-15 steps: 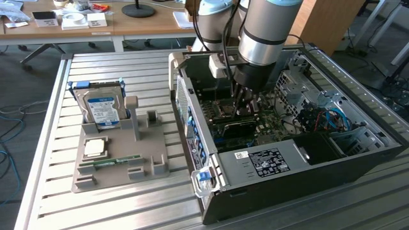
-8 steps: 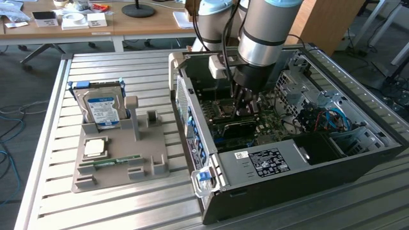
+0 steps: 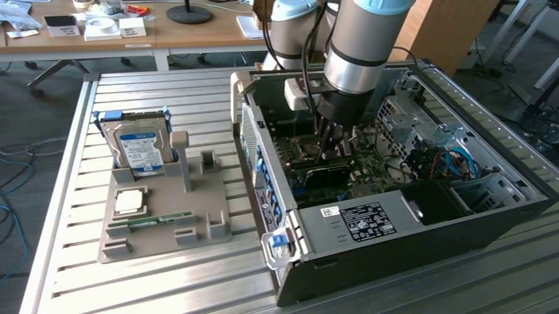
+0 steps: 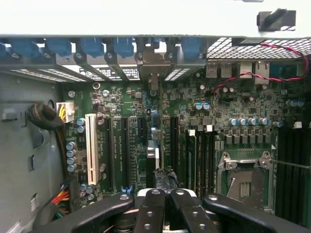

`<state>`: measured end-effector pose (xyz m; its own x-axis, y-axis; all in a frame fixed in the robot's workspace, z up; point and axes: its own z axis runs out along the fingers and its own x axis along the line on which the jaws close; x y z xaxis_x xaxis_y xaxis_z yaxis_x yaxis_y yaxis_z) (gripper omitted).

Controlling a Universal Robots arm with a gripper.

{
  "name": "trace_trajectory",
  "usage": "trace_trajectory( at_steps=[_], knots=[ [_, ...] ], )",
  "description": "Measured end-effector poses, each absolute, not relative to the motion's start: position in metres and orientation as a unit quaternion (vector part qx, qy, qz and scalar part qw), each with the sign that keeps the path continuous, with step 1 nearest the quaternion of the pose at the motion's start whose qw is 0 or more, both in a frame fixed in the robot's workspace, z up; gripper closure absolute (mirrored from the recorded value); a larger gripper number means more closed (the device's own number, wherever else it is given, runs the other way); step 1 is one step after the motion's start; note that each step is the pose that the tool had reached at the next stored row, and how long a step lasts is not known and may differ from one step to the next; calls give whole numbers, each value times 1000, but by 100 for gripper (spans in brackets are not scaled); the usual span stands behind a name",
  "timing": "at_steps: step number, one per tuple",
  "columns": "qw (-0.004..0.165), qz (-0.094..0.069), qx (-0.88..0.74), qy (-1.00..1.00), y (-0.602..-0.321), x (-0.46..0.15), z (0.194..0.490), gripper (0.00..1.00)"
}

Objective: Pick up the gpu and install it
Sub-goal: 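Press down on the gpu until it lock into place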

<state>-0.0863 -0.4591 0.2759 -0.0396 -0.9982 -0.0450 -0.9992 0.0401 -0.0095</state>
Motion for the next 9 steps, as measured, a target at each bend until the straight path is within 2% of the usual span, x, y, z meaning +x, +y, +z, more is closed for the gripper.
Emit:
trace_trajectory(
  at_steps=[9],
  knots=[
    [21, 14, -693, 721, -458, -86, 274, 89]
  ],
)
